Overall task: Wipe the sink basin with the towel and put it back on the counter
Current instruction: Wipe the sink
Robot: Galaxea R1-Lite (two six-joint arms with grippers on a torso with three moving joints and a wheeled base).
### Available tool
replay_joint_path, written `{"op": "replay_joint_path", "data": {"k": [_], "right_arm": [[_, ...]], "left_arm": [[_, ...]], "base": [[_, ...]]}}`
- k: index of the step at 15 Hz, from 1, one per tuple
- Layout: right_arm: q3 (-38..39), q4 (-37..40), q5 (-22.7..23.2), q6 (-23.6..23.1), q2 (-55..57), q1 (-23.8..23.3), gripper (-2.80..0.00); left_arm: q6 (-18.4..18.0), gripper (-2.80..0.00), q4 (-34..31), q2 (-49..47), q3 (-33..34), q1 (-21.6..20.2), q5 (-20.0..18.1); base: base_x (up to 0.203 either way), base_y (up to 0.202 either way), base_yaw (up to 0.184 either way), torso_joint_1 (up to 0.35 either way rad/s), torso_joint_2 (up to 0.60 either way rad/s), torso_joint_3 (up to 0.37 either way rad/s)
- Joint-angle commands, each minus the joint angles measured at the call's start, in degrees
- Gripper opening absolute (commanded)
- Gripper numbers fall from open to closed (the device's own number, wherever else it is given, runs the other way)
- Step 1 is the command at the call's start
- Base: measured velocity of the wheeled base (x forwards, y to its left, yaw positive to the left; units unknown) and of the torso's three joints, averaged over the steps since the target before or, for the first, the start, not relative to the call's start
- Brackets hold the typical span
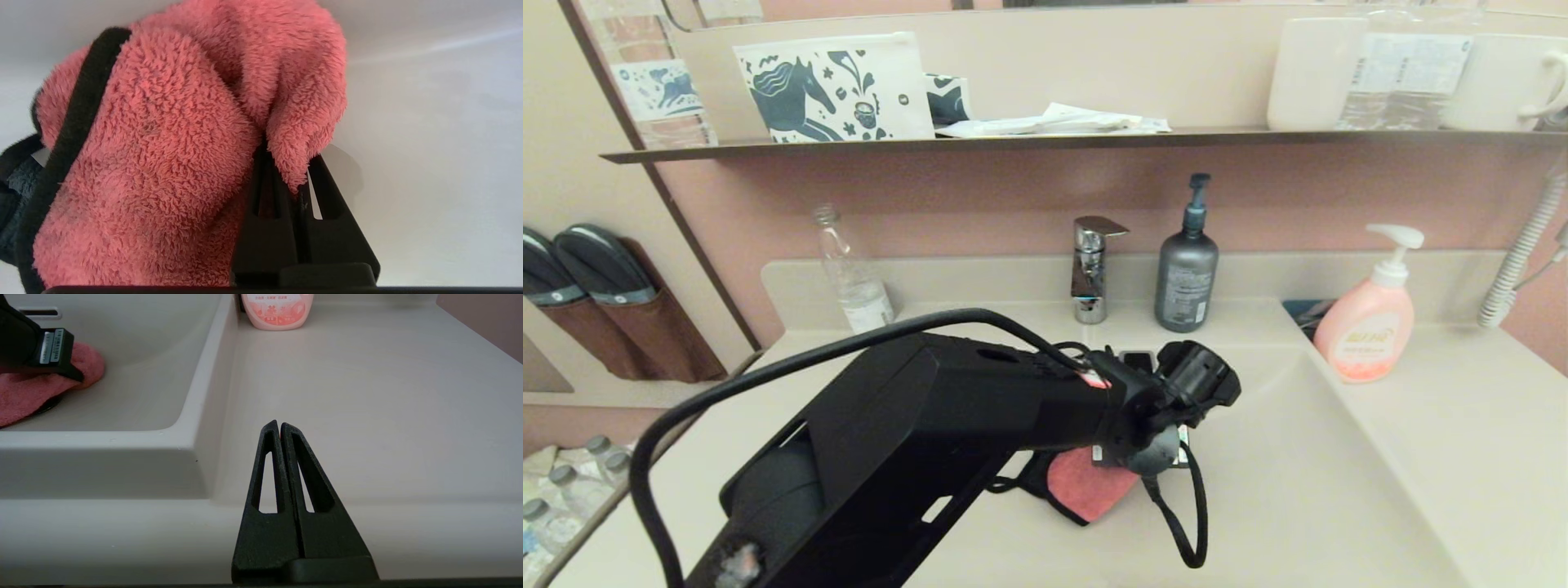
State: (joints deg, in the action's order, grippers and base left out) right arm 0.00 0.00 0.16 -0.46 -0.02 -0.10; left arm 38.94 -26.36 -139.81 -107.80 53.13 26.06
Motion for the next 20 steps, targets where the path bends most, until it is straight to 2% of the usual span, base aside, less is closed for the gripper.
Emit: {"op": "replay_joint_path", "data": {"k": [1,7,9,14,17,20], "right_arm": [[0.0,0.0,0.02,0.02,0.02,0.01,-2.8],[0.0,0.0,0.02,0.01,0.02,0.01,-2.8],[0.0,0.0,0.02,-0.07,0.02,0.01,-2.8],[0.0,0.0,0.02,-0.07,0.02,0.01,-2.8],[0.0,0.0,0.02,-0.02,0.02,0.01,-2.8],[0.0,0.0,0.02,0.02,0.02,0.01,-2.8]], "left_arm": [[0.26,-2.8,-0.9,-2.01,-3.19,1.0,0.34],[0.56,-2.8,-1.19,-1.75,-3.3,2.99,0.22],[1.88,-2.8,-5.1,-1.2,-3.29,4.15,0.15],[8.27,-2.8,-17.97,0.13,-2.76,6.78,-0.1],[9.72,-2.8,-23.12,1.04,-0.38,7.59,-0.8],[10.45,-2.8,-24.42,3.04,3.76,7.34,-0.74]], "base": [[0.0,0.0,0.0,0.0,0.0,0.0],[0.0,0.0,0.0,0.0,0.0,0.0],[0.0,0.0,0.0,0.0,0.0,0.0],[0.0,0.0,0.0,0.0,0.0,0.0],[0.0,0.0,0.0,0.0,0.0,0.0],[0.0,0.0,0.0,0.0,0.0,0.0]]}}
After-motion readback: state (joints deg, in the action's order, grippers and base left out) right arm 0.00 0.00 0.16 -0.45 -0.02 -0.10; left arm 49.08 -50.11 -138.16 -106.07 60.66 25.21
